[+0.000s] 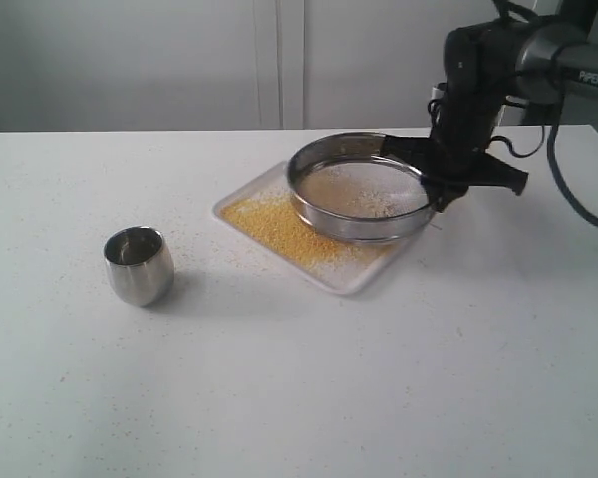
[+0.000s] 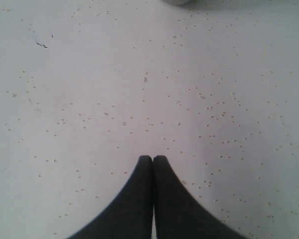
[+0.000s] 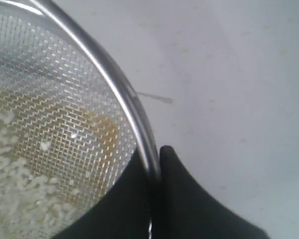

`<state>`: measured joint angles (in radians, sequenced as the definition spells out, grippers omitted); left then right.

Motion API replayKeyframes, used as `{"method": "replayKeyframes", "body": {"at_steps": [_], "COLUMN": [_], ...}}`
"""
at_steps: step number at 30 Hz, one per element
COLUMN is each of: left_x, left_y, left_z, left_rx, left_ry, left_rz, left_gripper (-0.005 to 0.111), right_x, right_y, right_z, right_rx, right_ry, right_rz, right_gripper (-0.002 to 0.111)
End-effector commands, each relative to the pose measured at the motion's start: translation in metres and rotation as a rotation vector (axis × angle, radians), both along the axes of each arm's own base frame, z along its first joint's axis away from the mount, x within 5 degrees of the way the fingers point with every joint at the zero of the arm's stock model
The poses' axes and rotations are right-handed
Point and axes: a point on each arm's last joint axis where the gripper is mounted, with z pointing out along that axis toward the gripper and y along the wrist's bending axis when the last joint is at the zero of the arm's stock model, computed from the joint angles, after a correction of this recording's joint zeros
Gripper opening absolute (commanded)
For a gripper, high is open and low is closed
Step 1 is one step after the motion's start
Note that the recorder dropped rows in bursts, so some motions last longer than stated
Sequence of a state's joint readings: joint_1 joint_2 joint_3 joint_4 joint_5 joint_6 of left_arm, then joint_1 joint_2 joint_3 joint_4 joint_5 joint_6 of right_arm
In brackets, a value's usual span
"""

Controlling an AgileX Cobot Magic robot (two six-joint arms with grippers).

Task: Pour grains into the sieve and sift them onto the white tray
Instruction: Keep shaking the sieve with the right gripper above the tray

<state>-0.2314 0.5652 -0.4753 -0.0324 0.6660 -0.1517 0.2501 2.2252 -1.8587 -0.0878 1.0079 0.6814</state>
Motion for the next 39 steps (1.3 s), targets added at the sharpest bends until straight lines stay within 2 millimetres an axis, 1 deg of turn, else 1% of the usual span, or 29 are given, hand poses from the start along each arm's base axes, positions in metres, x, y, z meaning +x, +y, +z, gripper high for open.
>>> {"method": "replayKeyframes", "body": {"at_steps": [1,2,3,5,7,9,13,14,15,16,19,20,21,22,23,26,27,29,31,33,35,38,39], "left_x": [-0.002,-0.002,-0.002,-0.002,-0.002,-0.002,-0.002,-0.002,-0.002,-0.002,-0.002,-0.002,-0.002,-0.002,-0.002,-0.002,-0.002,-0.002,-0.002,-0.002,-0.002,-0.002,-0.002], "left_y": [0.0,0.0,0.0,0.0,0.0,0.0,0.0,0.0,0.0,0.0,0.0,0.0,0.0,0.0,0.0,0.0,0.0,0.0,0.0,0.0,0.0,0.0,0.0], "left_z": [-0.002,-0.002,-0.002,-0.002,-0.002,-0.002,-0.002,-0.002,-0.002,-0.002,-0.002,-0.002,-0.002,-0.002,-0.002,-0.002,-0.002,-0.002,-0.002,-0.002,-0.002,-0.002,-0.002], "left_rx": [-0.003,-0.003,-0.003,-0.003,-0.003,-0.003,-0.003,-0.003,-0.003,-0.003,-0.003,-0.003,-0.003,-0.003,-0.003,-0.003,-0.003,-0.003,-0.003,-0.003,-0.003,-0.003,-0.003], "left_ry": [0.011,0.011,0.011,0.011,0.011,0.011,0.011,0.011,0.011,0.011,0.011,0.011,0.011,0.011,0.011,0.011,0.011,0.011,0.011,0.011,0.011,0.011,0.011], "left_rz": [-0.003,-0.003,-0.003,-0.003,-0.003,-0.003,-0.003,-0.003,-0.003,-0.003,-0.003,-0.003,-0.003,-0.003,-0.003,-0.003,-0.003,-0.003,-0.003,-0.003,-0.003,-0.003,-0.003], "left_gripper": [0.0,0.0,0.0,0.0,0.0,0.0,0.0,0.0,0.0,0.0,0.0,0.0,0.0,0.0,0.0,0.0,0.0,0.0,0.0,0.0,0.0,0.0,0.0], "right_x": [-0.005,-0.003,-0.001,0.002,0.002,0.0,-0.006,-0.006,-0.006,-0.005,-0.001,-0.001,-0.002,-0.003,-0.005,-0.01,-0.01,-0.008,-0.002,-0.001,-0.002,-0.005,-0.006], "right_y": [0.056,0.053,0.046,0.022,0.009,0.011,0.052,0.057,0.058,0.054,0.02,0.011,0.008,0.009,0.015,0.046,0.051,0.049,0.031,0.014,0.014,0.027,0.029], "right_z": [0.015,0.015,0.014,0.012,0.01,0.01,0.013,0.013,0.013,0.013,0.011,0.01,0.009,0.009,0.009,0.01,0.011,0.011,0.012,0.011,0.01,0.01,0.01], "right_rx": [0.111,0.102,0.091,0.073,0.076,0.095,0.121,0.108,0.09,0.069,-0.005,-0.006,0.004,0.024,0.046,0.075,0.056,0.022,-0.02,-0.014,0.005,-0.009,-0.01], "right_ry": [-0.147,-0.153,-0.148,-0.11,-0.067,-0.048,-0.114,-0.134,-0.141,-0.142,-0.089,-0.059,-0.036,-0.02,-0.011,-0.051,-0.075,-0.102,-0.109,-0.076,-0.056,-0.063,-0.063], "right_rz": [0.144,0.119,0.089,0.014,-0.028,-0.028,0.085,0.12,0.131,0.126,0.017,-0.022,-0.042,-0.046,-0.024,0.114,0.146,0.137,0.074,-0.021,-0.027,0.048,0.051], "right_gripper": [0.0,0.0,0.0,0.0,0.0,0.0,0.0,0.0,0.0,0.0,0.0,0.0,0.0,0.0,0.0,0.0,0.0,0.0,0.0,0.0,0.0,0.0,0.0]}}
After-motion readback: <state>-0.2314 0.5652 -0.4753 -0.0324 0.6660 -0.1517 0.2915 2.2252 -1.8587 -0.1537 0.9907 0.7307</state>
